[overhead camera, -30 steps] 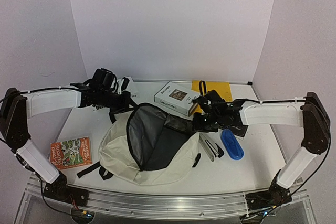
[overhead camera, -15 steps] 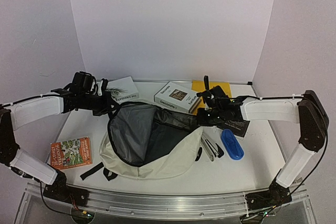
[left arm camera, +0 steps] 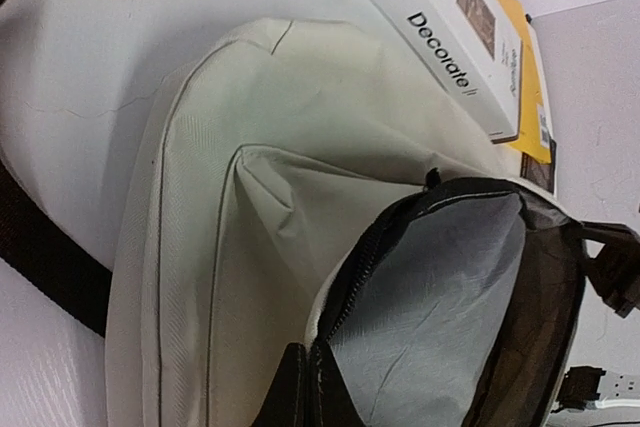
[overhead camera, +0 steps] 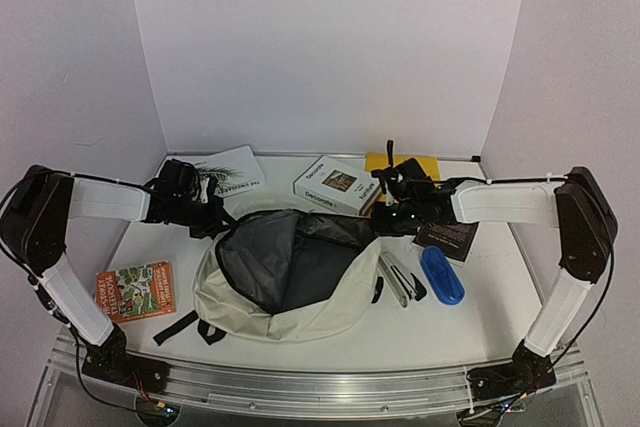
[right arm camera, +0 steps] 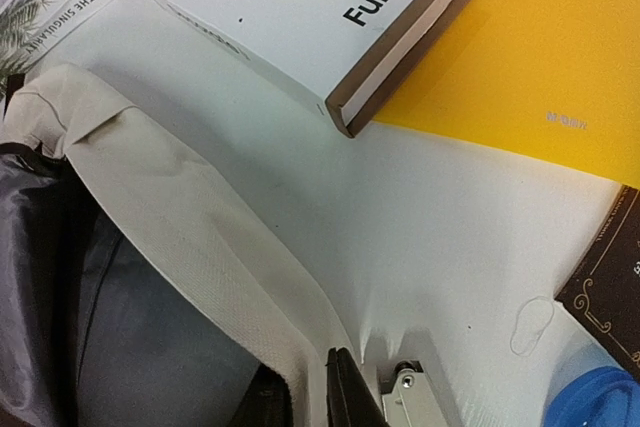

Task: Pack the student bag
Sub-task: Unzip the student bag at the center of the board, then pick up the files from the center of the board.

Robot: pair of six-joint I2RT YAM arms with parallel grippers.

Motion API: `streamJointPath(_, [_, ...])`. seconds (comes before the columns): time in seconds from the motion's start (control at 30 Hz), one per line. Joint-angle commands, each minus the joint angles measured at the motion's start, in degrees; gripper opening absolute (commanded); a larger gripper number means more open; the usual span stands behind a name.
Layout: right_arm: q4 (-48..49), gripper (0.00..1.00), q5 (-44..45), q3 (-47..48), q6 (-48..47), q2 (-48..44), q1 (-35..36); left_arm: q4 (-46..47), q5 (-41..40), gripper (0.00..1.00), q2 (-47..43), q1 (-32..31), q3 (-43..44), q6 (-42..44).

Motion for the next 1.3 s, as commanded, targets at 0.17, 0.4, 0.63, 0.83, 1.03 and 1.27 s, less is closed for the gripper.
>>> streamJointPath(0.17, [1.02,0.39,0.48,0.94,-0.18,-4.45,-0.65,2.39,-2.19,0.14,3.83,0.86,3.79,4.17])
streamJointPath(0.4, [1.22,0.69,1.15,0.73,1.37,-8.4,-1.26,0.72,-3.88,0.48,-1.35,0.95,3.4,2.4])
streamJointPath(0.63, [2.94,0.74,-4.58,-0.83,2.8,-9.82,-9.89,-1.2,-4.1,0.73,-8.57,0.98,3.44,-0.2])
streamJointPath(0.83, [10.56,0.76,-14.2,-7.47,3.51,-10.53,-23.63,-1.81,-0.56,0.82,-12.63,0.98,3.36,-1.4])
streamJointPath(1.03, [19.53,0.76,-23.48,-12.11,4.96,-5.86,-35.86,-1.21,2.1,0.84,-13.16,0.98,1.94,-3.75])
streamJointPath(1.27, [25.42,0.71,-27.64,-11.44,6.2,2.22,-38.94,1.18,3.82,0.84,-12.22,0.98,-0.3,-6.32])
